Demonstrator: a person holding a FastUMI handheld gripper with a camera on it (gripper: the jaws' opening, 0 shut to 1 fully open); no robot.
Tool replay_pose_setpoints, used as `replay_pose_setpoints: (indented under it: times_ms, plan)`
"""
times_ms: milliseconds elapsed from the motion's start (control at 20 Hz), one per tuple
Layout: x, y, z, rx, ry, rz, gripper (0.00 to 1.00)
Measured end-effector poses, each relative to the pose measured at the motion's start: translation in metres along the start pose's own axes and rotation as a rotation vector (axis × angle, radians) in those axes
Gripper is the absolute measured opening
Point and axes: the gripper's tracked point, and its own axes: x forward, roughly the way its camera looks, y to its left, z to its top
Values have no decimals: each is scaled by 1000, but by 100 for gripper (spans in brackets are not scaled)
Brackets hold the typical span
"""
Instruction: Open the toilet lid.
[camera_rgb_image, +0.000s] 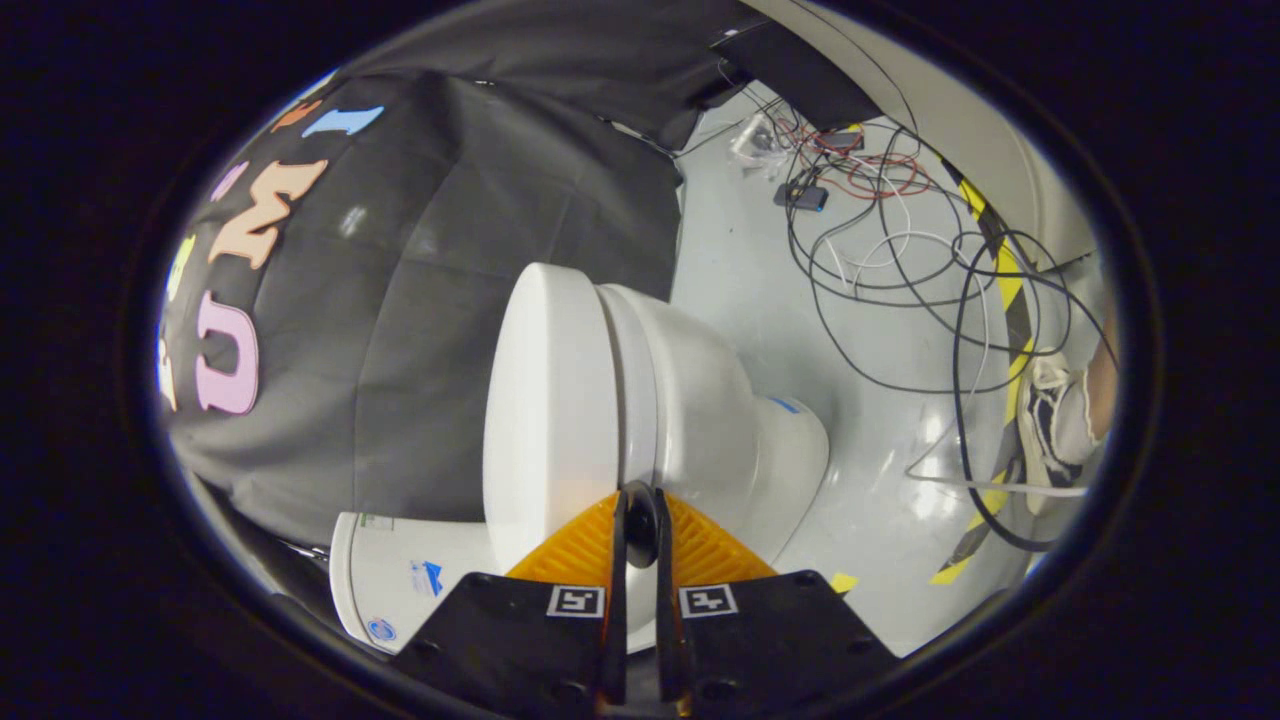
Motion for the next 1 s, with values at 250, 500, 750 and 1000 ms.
replay_pose_setpoints:
  times_ms: [250,500,750,1000]
  plan:
    - [-14,14,1,-92,28,-16,8]
    - [-25,35,9,-169,11,0,6]
    - [-42,62,8,-254,-29,36,6]
    - [-60,96,6,-349,-84,111,6]
